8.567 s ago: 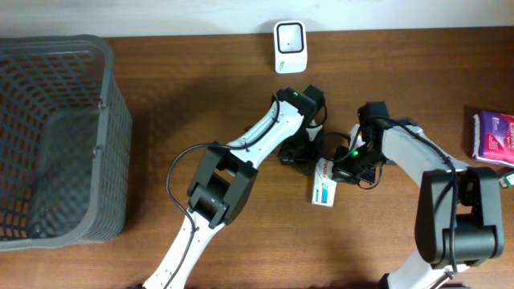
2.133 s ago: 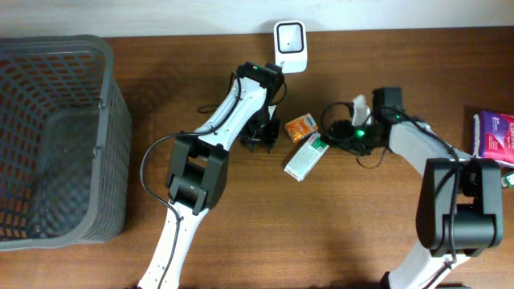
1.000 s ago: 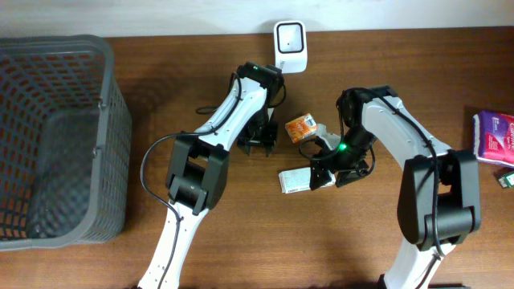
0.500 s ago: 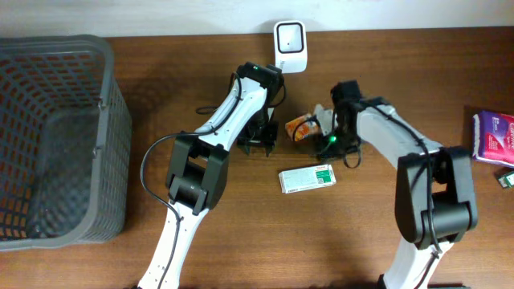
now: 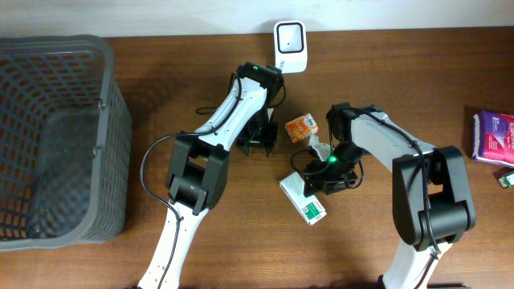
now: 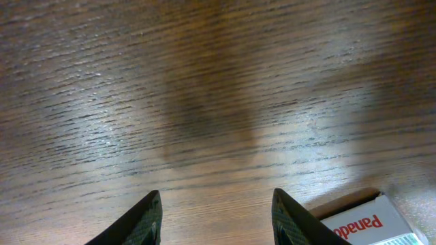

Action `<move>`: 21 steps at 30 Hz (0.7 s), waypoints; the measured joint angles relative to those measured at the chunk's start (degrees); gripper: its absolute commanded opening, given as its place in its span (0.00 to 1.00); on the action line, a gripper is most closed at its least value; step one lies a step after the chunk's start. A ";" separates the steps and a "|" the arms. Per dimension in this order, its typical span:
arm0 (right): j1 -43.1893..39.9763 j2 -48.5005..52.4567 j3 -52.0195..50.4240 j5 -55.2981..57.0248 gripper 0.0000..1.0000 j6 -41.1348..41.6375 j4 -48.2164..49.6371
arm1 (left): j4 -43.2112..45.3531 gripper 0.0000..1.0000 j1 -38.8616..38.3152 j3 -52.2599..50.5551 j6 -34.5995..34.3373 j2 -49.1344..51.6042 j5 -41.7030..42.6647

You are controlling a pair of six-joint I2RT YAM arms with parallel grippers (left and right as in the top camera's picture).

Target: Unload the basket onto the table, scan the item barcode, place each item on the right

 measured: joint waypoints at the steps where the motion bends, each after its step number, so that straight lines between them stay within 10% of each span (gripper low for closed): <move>1: 0.00 0.00 0.00 -0.87 0.50 -1.07 -0.02 | -0.07 0.52 0.00 0.00 0.00 0.00 0.00; 7: 0.00 0.13 -4.42 -3.80 0.36 -3.30 4.81 | -0.46 0.51 0.83 0.00 -0.02 0.00 0.00; 11: 0.00 -0.15 -6.40 -6.21 0.04 -1.79 8.61 | -0.63 0.52 1.14 0.00 -0.13 0.00 0.00; 21: -2.49 -0.11 -4.63 -18.29 0.04 -1.18 9.27 | -0.66 0.52 1.14 0.00 -0.15 0.00 0.00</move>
